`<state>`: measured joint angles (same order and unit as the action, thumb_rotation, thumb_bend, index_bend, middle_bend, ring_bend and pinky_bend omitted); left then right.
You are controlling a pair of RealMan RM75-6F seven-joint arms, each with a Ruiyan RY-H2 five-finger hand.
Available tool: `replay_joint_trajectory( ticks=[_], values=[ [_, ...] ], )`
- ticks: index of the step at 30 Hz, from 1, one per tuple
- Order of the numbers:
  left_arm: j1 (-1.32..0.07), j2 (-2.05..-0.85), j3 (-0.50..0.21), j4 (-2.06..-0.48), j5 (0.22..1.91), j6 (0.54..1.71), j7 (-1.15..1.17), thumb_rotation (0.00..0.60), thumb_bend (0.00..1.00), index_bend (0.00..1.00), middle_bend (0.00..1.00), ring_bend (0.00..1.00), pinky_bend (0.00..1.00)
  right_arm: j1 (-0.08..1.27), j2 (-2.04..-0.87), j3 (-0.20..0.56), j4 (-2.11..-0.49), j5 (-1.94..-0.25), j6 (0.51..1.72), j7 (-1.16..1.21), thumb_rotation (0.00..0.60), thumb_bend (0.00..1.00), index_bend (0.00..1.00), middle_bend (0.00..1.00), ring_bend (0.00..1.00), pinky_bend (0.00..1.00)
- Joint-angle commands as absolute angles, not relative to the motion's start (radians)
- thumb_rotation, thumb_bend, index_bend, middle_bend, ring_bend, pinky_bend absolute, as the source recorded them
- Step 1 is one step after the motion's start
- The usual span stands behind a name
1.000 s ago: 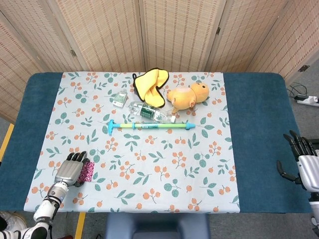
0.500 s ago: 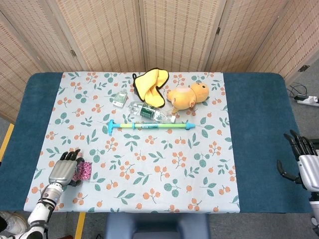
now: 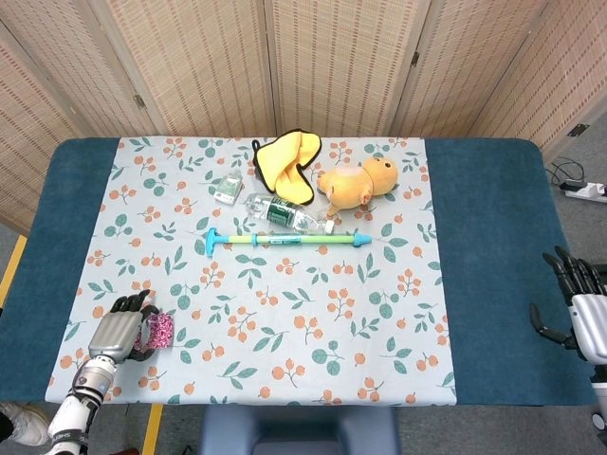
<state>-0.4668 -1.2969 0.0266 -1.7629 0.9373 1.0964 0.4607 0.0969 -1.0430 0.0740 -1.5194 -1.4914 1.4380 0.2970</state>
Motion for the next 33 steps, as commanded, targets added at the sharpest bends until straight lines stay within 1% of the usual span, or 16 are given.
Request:
replay_joint_trajectory(
  ticks=[1, 6, 10, 19, 33],
  values=[
    [-0.465, -1.3, 0.024, -1.773, 0.947, 1.108, 0.467, 0.6, 0.29, 0.28, 0.0, 0.0, 0.0, 0.097, -1.044, 0.074, -1.518, -1.492, 1.438, 0.299, 0.4, 0.52, 0.0, 0.0, 0.0, 0.0],
    [-0.449, -1.288, 0.01, -1.776, 0.927, 1.144, 0.47, 0.6, 0.29, 0.28, 0.0, 0.0, 0.0, 0.099, -1.045, 0.074, -1.514, -1.493, 1.436, 0.302, 0.401, 0.52, 0.0, 0.0, 0.0, 0.0],
    [-0.434, -1.272, 0.014, -1.768, 0.888, 1.156, 0.481, 0.6, 0.29, 0.28, 0.0, 0.0, 0.0, 0.103, -1.047, 0.075, -1.513, -1.495, 1.431, 0.302, 0.4, 0.52, 0.0, 0.0, 0.0, 0.0],
    [-0.404, -1.263, 0.023, -1.751, 0.81, 1.157, 0.489, 0.6, 0.29, 0.27, 0.0, 0.0, 0.0, 0.111, -1.049, 0.076, -1.516, -1.497, 1.422, 0.297, 0.401, 0.52, 0.0, 0.0, 0.0, 0.0],
    [-0.413, -1.269, 0.016, -1.734, 0.794, 1.131, 0.508, 0.6, 0.29, 0.25, 0.0, 0.0, 0.0, 0.109, -1.049, 0.074, -1.522, -1.494, 1.424, 0.293, 0.401, 0.52, 0.0, 0.0, 0.0, 0.0]
  ],
)
